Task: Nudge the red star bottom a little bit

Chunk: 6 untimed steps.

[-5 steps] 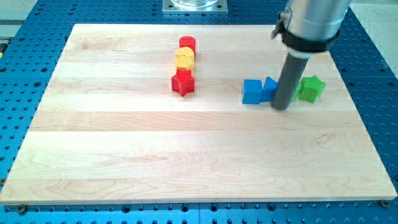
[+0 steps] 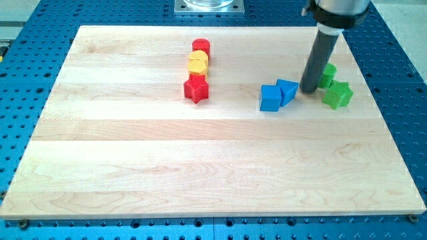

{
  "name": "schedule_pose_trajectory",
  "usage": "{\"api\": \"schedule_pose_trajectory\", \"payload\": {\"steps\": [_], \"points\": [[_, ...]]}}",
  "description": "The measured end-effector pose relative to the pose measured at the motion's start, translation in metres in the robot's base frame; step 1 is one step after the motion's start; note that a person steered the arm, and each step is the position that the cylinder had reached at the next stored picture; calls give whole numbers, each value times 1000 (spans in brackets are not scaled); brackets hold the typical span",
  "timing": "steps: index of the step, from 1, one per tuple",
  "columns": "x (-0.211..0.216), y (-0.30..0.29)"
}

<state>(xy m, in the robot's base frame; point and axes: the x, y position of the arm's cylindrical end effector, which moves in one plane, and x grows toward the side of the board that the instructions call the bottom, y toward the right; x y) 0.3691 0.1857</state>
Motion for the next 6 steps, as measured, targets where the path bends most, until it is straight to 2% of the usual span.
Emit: {"api": "schedule_pose_trajectory", "payload": {"steps": [4, 5, 6], "points": [[-16, 10], [-16, -58], [-31, -149]]}}
